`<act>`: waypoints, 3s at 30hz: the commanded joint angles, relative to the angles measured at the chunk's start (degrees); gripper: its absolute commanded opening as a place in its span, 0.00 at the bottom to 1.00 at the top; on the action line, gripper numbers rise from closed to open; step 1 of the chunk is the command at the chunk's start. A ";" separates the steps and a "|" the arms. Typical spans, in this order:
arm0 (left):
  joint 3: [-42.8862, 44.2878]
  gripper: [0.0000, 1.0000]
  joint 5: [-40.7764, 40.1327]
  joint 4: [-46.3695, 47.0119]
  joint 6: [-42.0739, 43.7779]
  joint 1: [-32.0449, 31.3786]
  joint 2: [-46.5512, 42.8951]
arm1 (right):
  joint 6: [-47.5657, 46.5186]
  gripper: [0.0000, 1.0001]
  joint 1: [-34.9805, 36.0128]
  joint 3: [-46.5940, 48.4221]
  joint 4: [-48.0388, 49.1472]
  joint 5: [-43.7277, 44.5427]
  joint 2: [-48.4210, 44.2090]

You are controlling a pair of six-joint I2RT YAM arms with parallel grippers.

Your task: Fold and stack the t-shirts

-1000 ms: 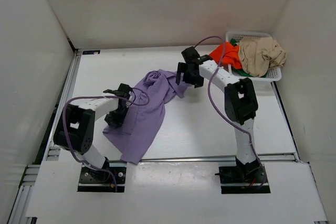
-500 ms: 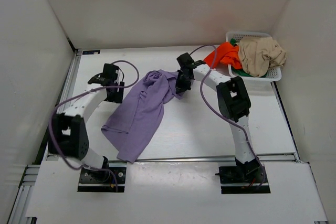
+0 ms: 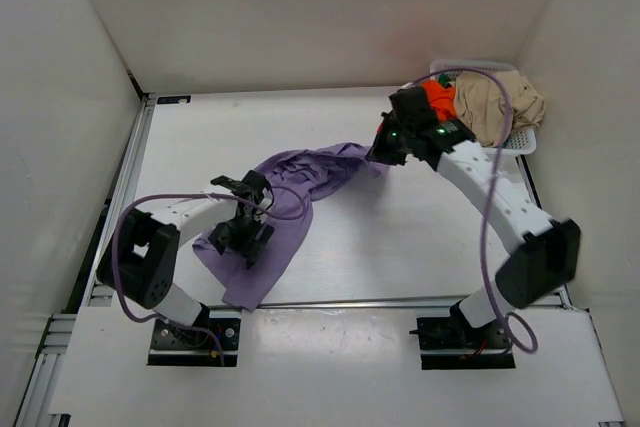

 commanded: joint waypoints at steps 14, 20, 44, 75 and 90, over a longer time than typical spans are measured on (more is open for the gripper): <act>-4.24 0.30 -8.01 3.58 -0.03 -7.52 2.82 | 7.66 0.00 -9.36 22.56 -2.09 11.46 4.04; -4.78 0.10 -11.87 3.58 -0.03 -8.65 -3.66 | -0.43 0.74 -15.77 51.96 -13.73 0.08 34.15; -15.23 0.76 -6.87 3.22 -0.03 1.01 -14.05 | -20.82 0.90 6.80 23.19 -3.85 -6.11 31.76; 24.08 0.10 -26.65 9.03 -0.03 16.21 -16.77 | -21.80 0.00 -8.23 22.98 0.80 1.08 -4.41; -19.45 0.65 -14.08 3.23 -0.03 9.01 -27.67 | 6.52 0.71 -11.83 -46.85 -2.70 7.15 -27.73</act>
